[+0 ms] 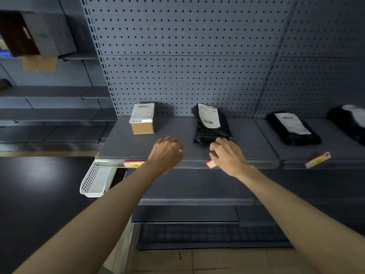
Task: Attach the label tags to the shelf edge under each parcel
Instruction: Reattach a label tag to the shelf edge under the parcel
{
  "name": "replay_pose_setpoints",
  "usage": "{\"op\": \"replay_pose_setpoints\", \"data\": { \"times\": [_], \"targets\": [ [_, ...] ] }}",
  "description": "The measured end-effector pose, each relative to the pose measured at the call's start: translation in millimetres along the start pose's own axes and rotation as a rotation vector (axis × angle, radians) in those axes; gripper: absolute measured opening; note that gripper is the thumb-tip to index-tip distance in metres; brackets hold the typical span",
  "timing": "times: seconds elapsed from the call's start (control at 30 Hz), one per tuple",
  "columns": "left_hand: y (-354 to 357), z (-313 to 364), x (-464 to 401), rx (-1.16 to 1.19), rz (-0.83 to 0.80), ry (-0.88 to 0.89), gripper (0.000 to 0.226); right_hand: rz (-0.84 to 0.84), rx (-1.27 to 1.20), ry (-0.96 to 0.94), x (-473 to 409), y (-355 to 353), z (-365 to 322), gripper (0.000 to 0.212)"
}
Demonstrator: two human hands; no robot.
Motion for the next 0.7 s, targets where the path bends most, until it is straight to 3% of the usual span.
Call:
{"op": "replay_pose_setpoints", "data": {
  "times": [0.27, 0.7],
  "targets": [
    [35.2, 87.2, -32.4, -0.044, -0.041, -0.058, 0.021, -0.008, -0.030, -0.045, 27.4, -5.1, 61.2, 0.022],
    [87.8, 96.6, -41.6, -0.056, -0.062, -0.167, 0.019, -0.049, -0.068, -0.082, 17.3, 25.2, 62.6, 0.010]
  ]
}}
Point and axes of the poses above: each hand's wrist, its own x-axis away from the middle knuckle, its own y-axis out of the palm, z = x × y, the point moved 6 cm from there along -x, towards the middle knuckle, and after that the axes turned 1 degree about -z, right-handed, at the moved point
